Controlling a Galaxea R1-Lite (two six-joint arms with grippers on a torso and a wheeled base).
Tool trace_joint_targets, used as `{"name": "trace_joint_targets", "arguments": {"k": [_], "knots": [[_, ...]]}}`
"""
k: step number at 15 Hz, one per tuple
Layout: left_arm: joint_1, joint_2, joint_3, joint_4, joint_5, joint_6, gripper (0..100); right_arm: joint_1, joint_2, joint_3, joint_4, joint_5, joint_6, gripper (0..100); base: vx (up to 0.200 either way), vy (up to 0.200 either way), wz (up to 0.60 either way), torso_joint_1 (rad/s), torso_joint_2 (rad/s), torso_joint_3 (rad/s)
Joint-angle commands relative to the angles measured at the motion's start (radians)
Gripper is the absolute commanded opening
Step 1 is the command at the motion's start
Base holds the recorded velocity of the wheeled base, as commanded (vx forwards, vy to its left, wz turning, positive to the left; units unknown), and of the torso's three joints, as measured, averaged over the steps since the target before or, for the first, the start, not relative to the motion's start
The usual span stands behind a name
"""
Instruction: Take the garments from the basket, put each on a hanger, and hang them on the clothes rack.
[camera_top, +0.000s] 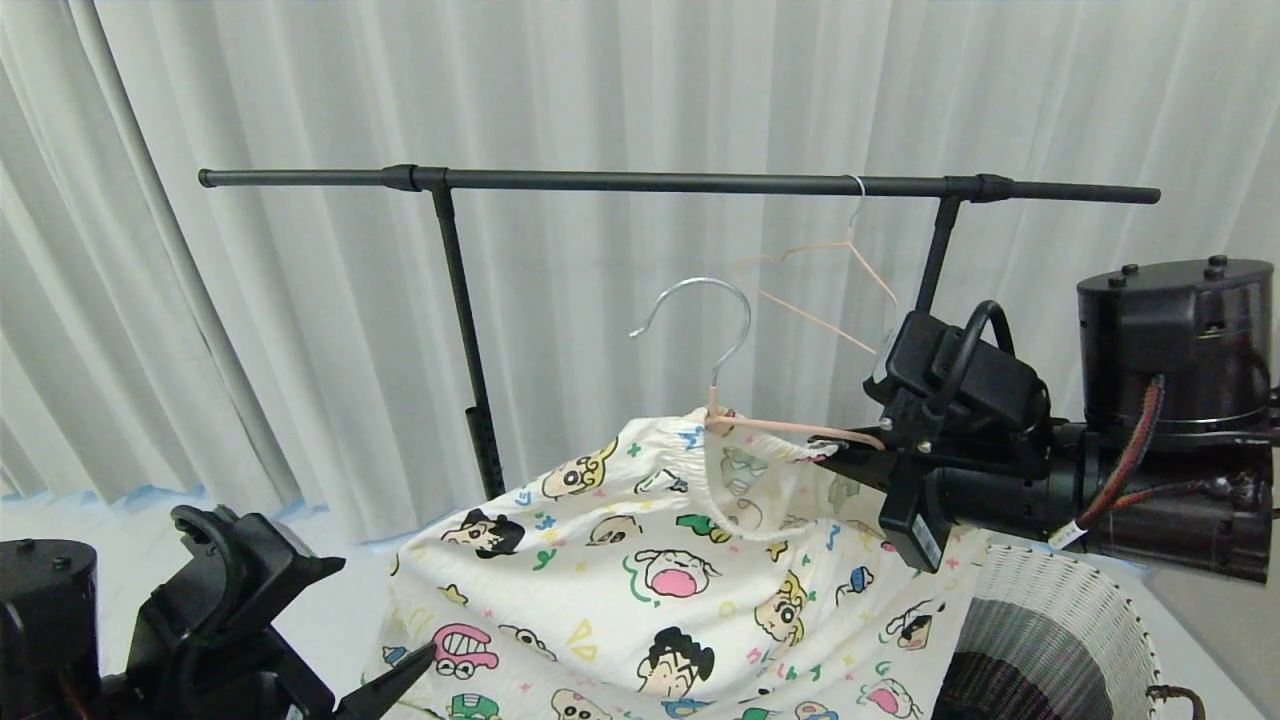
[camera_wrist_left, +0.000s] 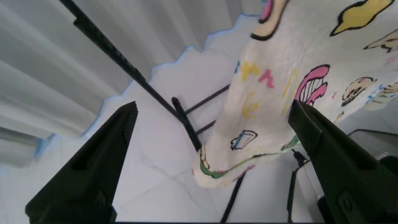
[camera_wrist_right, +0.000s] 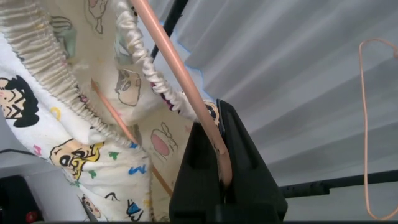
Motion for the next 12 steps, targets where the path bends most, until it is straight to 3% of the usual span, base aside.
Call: {"name": "trace_joint_targets", "arguments": {"k": [1, 2, 3, 12], "knots": [[0.003, 0.025, -0.01, 0.0, -0.021, 0.001, 100, 0.0, -0.019, 0.009, -0.001, 0.0, 0.0, 0, 0.0, 0.0, 0.0, 0.0, 0.0, 0.0], [0.012, 0.026, -0.014, 0.0, -0.044, 0.001, 100, 0.0, -0.022, 0.013, -0.001, 0.0, 0.0, 0, 0.0, 0.0, 0.0, 0.0, 0.0, 0.0], [0.018, 0.031, -0.016, 0.0, -0.053, 0.002, 0, 0.0, -0.023, 0.013, -0.001, 0.0, 0.0, 0, 0.0, 0.0, 0.0, 0.0, 0.0, 0.0], [0.118, 0.065, -0.027, 0.0, -0.057, 0.002, 0, -0.017, -0.025, 0.019, -0.003, 0.005, 0.003, 0, 0.0, 0.0, 0.0, 0.0, 0.0, 0.0]]}}
